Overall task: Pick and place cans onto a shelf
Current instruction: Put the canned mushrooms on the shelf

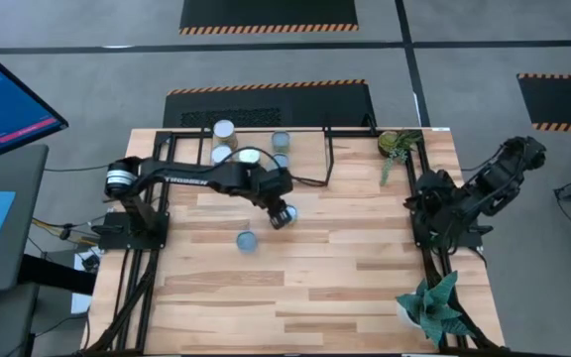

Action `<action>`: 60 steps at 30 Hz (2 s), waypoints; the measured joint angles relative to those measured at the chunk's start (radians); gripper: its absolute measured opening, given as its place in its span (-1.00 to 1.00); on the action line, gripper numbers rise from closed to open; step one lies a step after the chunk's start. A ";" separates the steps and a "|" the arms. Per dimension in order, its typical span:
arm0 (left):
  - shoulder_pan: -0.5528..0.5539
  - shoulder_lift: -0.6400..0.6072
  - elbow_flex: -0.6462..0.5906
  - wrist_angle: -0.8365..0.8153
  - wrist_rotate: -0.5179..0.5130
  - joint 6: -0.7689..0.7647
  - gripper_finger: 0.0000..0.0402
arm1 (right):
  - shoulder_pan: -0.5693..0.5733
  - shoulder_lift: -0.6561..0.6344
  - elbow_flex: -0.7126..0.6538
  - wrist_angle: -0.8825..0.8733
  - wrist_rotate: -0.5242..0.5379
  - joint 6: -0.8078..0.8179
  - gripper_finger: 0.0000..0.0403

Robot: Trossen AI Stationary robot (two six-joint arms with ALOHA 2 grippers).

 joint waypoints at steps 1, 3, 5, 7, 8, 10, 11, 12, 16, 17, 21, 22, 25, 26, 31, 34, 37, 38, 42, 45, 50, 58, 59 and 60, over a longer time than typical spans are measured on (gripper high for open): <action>0.004 -0.006 -0.035 0.048 -0.002 -0.033 -0.40 | -0.006 -0.001 0.001 0.005 0.004 0.000 -0.54; 0.012 -0.005 -0.092 0.077 -0.004 -0.093 -0.40 | -0.017 0.001 0.000 0.007 0.004 0.000 -0.54; 0.021 0.000 -0.130 0.078 -0.004 -0.149 -0.40 | -0.027 0.002 0.000 0.007 0.003 0.000 -0.54; 0.029 0.000 -0.161 0.090 -0.029 -0.188 -0.40 | -0.036 0.002 0.000 0.006 0.003 0.000 -0.54; 0.031 0.000 -0.173 0.085 -0.046 -0.199 -0.40 | -0.039 0.002 0.000 0.006 0.003 0.000 -0.54; 0.035 0.000 -0.197 0.101 -0.058 -0.212 -0.40 | -0.045 0.001 0.000 0.005 0.004 -0.001 -0.54; 0.036 0.000 -0.208 0.129 -0.057 -0.219 -0.40 | -0.045 0.001 0.000 0.004 0.003 -0.001 -0.54; 0.035 0.000 -0.216 0.165 -0.056 -0.226 -0.40 | -0.045 0.001 0.000 0.003 0.003 -0.001 -0.54; 0.032 0.000 -0.230 0.248 -0.053 -0.228 -0.40 | -0.045 0.001 0.000 -0.002 0.002 -0.001 -0.54; 0.030 0.000 -0.230 0.254 -0.057 -0.228 -0.40 | -0.045 0.001 0.000 -0.002 0.001 -0.002 -0.54; 0.016 0.000 -0.230 0.246 -0.139 -0.221 -0.40 | -0.045 0.002 0.000 -0.003 0.000 -0.022 -0.54; 0.011 0.000 -0.230 0.248 -0.155 -0.221 -0.40 | -0.045 0.002 0.000 -0.004 0.000 -0.026 -0.54; -0.010 0.000 -0.230 0.247 -0.192 -0.243 -0.40 | -0.045 0.001 0.000 -0.007 0.000 -0.027 -0.54; -0.017 0.000 -0.230 0.248 -0.203 -0.248 -0.40 | -0.045 0.001 0.000 -0.008 0.000 -0.027 -0.54; -0.056 0.034 -0.228 0.270 -0.213 -0.268 -0.41 | -0.045 0.001 0.000 -0.020 0.000 -0.027 -0.54; -0.072 0.067 -0.222 0.292 -0.221 -0.296 -0.41 | -0.045 0.002 0.001 -0.027 0.000 -0.027 -0.54; -0.075 0.091 -0.218 0.291 -0.235 -0.305 -0.41 | -0.045 -0.002 0.001 -0.028 -0.001 -0.027 -0.54; -0.075 0.100 -0.218 0.290 -0.235 -0.310 -0.41 | -0.045 -0.004 0.001 -0.027 -0.001 -0.027 -0.54; -0.075 0.115 -0.218 0.285 -0.242 -0.316 -0.41 | -0.045 -0.007 0.001 -0.026 -0.003 -0.027 -0.54; -0.076 0.115 -0.218 0.279 -0.266 -0.316 -0.41 | -0.045 -0.006 0.001 -0.026 -0.005 -0.027 -0.54; -0.076 0.132 -0.218 0.266 -0.267 -0.317 -0.41 | -0.045 -0.006 0.001 -0.029 -0.006 -0.027 -0.54; -0.082 0.175 -0.221 0.336 -0.193 -0.354 -0.43 | -0.045 -0.006 0.001 -0.034 -0.007 -0.028 -0.54; -0.082 0.173 -0.221 0.348 -0.187 -0.354 -0.47 | -0.044 -0.006 0.001 -0.034 -0.007 -0.029 -0.54; -0.082 0.167 -0.217 0.348 -0.182 -0.353 -0.53 | -0.044 -0.006 0.001 -0.034 -0.007 -0.031 -0.54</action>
